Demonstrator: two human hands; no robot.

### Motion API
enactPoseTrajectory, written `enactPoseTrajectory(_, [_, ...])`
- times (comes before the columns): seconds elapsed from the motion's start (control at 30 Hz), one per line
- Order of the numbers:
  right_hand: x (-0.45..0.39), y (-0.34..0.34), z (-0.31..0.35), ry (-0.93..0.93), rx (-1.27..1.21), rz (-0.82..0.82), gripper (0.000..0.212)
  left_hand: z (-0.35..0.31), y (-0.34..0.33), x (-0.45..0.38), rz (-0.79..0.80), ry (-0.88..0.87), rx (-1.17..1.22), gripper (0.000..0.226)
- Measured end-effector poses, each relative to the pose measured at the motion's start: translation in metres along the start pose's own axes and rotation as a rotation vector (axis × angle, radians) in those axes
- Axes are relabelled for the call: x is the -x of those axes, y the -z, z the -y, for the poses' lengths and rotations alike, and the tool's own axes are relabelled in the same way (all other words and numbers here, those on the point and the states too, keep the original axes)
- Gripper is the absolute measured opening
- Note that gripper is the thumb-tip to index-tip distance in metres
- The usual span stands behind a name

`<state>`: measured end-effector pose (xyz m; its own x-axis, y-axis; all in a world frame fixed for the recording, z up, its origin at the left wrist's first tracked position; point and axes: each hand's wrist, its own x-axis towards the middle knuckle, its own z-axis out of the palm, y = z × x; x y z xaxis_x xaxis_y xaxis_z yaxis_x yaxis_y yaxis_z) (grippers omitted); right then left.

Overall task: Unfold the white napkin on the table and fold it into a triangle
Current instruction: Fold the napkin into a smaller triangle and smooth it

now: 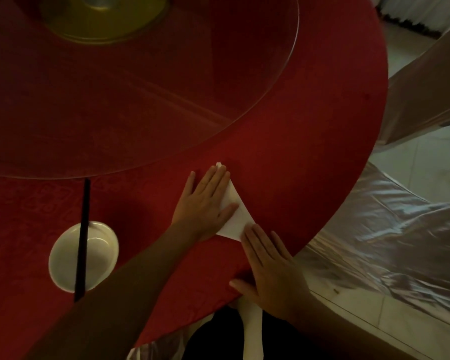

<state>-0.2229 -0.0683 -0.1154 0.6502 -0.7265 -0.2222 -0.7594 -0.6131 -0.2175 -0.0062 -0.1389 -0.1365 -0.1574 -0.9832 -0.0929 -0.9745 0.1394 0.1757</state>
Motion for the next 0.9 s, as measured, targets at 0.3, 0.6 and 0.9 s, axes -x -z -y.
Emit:
enactPoseTrajectory(0.3, [0.01, 0.023, -0.004, -0.064, -0.168, -0.039, 0.069, -0.003, 0.019, -0.001, 0.066, 0.004, 0.061, 0.077])
enactPoseTrajectory(0.6, [-0.037, 0.058, 0.007, -0.544, -0.365, 0.087, 0.047, 0.01, 0.078, -0.059, 0.284, 0.607, 0.761, 0.053])
enactPoseTrajectory(0.9, [-0.057, 0.067, -0.02, -0.532, -0.553, 0.316, 0.038, 0.002, 0.082, -0.076, 0.483, 0.777, 0.726, 0.056])
